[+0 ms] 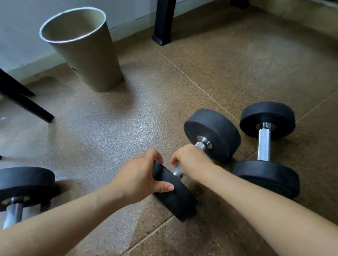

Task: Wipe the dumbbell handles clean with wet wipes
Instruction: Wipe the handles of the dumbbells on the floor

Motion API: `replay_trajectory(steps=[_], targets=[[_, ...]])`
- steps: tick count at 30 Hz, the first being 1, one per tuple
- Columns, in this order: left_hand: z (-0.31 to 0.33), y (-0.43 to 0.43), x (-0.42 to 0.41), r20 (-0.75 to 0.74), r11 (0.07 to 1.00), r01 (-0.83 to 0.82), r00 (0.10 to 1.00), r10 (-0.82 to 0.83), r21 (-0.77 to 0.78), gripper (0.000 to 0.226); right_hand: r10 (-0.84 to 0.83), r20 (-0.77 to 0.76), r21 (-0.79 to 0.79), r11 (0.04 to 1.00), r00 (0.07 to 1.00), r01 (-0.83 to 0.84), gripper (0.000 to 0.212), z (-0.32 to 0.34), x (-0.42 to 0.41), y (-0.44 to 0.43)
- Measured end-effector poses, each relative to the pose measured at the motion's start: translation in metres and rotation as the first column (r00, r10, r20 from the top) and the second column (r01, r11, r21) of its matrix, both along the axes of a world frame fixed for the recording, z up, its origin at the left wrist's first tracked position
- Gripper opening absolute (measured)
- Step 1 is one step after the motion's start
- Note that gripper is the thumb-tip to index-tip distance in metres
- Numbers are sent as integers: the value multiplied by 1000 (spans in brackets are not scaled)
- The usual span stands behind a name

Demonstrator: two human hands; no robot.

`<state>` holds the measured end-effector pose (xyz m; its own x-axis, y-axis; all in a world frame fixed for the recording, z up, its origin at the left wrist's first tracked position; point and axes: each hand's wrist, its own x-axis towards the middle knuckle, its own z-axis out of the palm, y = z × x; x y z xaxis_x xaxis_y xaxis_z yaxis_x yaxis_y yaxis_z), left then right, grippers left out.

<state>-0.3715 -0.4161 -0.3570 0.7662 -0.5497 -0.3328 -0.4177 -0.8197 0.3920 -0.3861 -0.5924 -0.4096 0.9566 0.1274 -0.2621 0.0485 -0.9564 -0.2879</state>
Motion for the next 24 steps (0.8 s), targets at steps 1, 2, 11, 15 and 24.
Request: replay_trajectory(steps=[1,2,11,15,24], targets=[[-4,2,-4,2,1000,-15,1000,15,-16,69,-43,31,-56,997,999,45,32,-2,5,-9],[-9,3,-8,-6,999,-37,999,37,-34,74,-89,74,-98,990,993,96,32,-6,9,-18],[-37,-4,-54,-69,947,-289,957,282,-137,136,-112,217,-28,992,970,120,26,-24,-15,-24],[-31,-9,-67,-14,950,-311,950,311,-29,127,-24,313,98,995,949,-8,26,-30,-39,-14],[-31,-33,-106,167,984,-123,981,102,126,131,-87,284,259,966,955,11,17,-26,-68,-13]])
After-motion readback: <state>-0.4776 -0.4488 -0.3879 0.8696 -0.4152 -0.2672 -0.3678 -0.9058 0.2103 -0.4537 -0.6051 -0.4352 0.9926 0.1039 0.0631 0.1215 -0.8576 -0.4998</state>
